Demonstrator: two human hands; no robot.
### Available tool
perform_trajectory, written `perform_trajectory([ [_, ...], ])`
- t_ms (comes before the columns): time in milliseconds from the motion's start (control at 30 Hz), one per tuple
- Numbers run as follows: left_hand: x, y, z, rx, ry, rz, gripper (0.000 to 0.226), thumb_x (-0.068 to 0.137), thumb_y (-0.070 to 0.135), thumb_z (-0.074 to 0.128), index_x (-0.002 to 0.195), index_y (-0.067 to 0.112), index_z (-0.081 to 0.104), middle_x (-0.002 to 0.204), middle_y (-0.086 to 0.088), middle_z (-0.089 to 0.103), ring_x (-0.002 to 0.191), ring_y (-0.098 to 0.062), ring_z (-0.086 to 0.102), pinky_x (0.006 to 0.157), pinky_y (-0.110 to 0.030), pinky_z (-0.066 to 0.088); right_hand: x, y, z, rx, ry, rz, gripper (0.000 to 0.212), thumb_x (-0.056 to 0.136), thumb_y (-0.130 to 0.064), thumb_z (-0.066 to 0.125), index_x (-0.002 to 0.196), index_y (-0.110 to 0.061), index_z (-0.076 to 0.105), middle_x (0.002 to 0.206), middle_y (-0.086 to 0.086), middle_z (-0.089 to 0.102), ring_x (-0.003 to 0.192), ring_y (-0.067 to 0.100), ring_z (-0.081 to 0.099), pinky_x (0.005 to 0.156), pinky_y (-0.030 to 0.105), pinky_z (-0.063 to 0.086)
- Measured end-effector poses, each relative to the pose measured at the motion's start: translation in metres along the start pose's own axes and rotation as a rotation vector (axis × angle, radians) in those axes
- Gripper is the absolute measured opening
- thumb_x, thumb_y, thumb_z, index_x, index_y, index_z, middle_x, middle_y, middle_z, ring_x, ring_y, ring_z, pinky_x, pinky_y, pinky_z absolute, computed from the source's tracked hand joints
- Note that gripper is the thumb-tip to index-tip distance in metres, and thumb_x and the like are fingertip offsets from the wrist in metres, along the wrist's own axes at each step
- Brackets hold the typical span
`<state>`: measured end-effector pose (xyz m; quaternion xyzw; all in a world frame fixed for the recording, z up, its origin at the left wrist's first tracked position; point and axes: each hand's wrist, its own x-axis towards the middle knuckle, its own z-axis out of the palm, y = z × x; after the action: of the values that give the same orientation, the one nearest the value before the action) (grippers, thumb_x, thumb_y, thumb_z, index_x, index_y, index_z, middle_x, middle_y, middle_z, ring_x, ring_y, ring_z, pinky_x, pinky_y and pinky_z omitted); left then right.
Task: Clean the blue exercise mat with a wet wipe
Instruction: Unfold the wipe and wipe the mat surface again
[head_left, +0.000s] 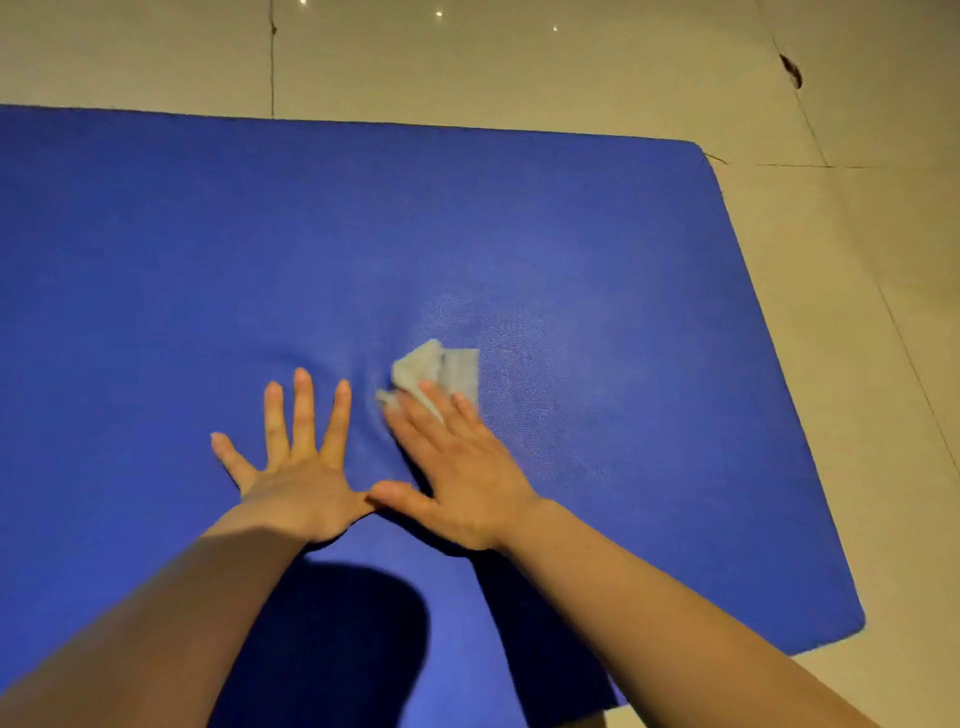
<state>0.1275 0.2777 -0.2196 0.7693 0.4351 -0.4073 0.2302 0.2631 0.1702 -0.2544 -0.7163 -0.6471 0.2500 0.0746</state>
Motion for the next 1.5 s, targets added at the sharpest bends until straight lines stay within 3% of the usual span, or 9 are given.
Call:
perform_trajectory([
  [167,0.000,0.000,0.000,-0.003,-0.007,-0.004,0.114,0.063,0.096,0.025,0.117,0.037,-0.056,0.119,0.002,-0.069,0.115,-0.022,-0.058,0.106,-0.073,-0.009,0.020,0.040,-0.012,0.007,0.134,-0.025,0.080,0.092,-0.068,0.025,0.156,-0.020,0.021,0.164,-0.001,0.012,0.151,0.021,0.006,0.123,0.041,0.003],
  [467,0.000,-0.002,-0.003,0.017,-0.005,0.019,0.114,0.041,0.096,0.003,0.119,0.036,-0.054,0.120,0.000,-0.069,0.105,-0.022,-0.063,0.085,-0.068,-0.027,-0.016,0.172,-0.078,-0.064,0.114,0.608,0.090,0.091,-0.073,0.013,0.157,-0.014,0.002,0.165,-0.003,-0.006,0.149,0.014,-0.016,0.122,0.039,-0.004],
  [733,0.004,-0.006,0.001,0.020,-0.009,0.026,0.119,0.013,0.096,-0.027,0.112,0.039,-0.060,0.122,0.002,-0.068,0.102,-0.021,-0.069,0.064,-0.058,-0.044,0.053,0.034,-0.037,-0.017,-0.129,-0.020,0.081,0.090,-0.068,0.011,0.157,-0.023,0.003,0.164,-0.008,-0.006,0.149,0.015,-0.016,0.121,0.042,-0.009],
  [833,0.007,-0.005,0.003,0.009,0.009,0.020,0.119,0.016,0.098,-0.021,0.112,0.040,-0.060,0.121,0.003,-0.069,0.104,-0.021,-0.068,0.067,-0.058,-0.044,0.068,0.041,-0.040,0.008,-0.030,-0.145,0.069,0.096,-0.055,0.019,0.157,-0.024,0.012,0.165,-0.003,0.004,0.151,0.021,0.001,0.121,0.042,0.015],
  [933,0.009,-0.002,0.004,-0.011,0.022,0.010,0.115,0.027,0.095,-0.005,0.114,0.040,-0.057,0.118,0.004,-0.070,0.101,-0.020,-0.068,0.071,-0.059,-0.041,0.056,0.091,-0.060,0.106,0.220,0.034,0.064,0.098,-0.046,0.033,0.156,-0.023,0.018,0.164,-0.005,0.001,0.150,0.014,0.003,0.113,0.039,0.033],
  [1133,0.019,-0.001,0.014,-0.006,0.132,0.018,0.127,0.008,0.096,-0.028,0.120,0.040,-0.054,0.122,0.002,-0.068,0.098,-0.019,-0.070,0.068,-0.059,-0.044,0.011,0.184,-0.096,-0.049,0.173,0.406,0.073,0.098,-0.060,0.029,0.156,-0.019,0.011,0.163,-0.001,0.004,0.151,0.016,0.002,0.122,0.032,0.001],
  [1233,0.030,-0.012,0.027,-0.015,0.342,0.065,0.132,0.045,0.104,-0.005,0.156,0.034,0.009,0.163,-0.008,-0.009,0.141,-0.019,-0.036,0.099,-0.067,-0.011,0.016,0.192,-0.100,0.007,0.208,0.619,0.085,0.090,-0.071,0.021,0.157,-0.020,0.008,0.164,0.007,0.004,0.151,0.022,0.000,0.122,0.041,0.004],
  [1300,0.037,-0.015,0.036,-0.071,0.455,0.109,0.117,0.062,0.100,0.014,0.146,0.022,0.039,0.158,-0.012,0.022,0.150,-0.022,-0.007,0.094,-0.069,0.016,0.031,0.177,-0.096,-0.047,0.179,0.669,0.078,0.094,-0.068,0.023,0.157,-0.025,0.007,0.164,0.011,0.000,0.150,0.028,-0.003,0.121,0.045,-0.001],
  [1500,0.040,-0.015,0.046,-0.072,0.573,0.153,0.116,0.062,0.100,0.014,0.151,0.026,0.025,0.163,-0.004,0.005,0.151,-0.022,-0.004,0.082,-0.080,0.027,0.074,0.083,-0.063,-0.050,0.066,0.191,0.082,0.083,-0.071,0.010,0.155,-0.033,-0.002,0.165,0.001,-0.002,0.150,0.026,-0.010,0.117,0.047,-0.014],
])
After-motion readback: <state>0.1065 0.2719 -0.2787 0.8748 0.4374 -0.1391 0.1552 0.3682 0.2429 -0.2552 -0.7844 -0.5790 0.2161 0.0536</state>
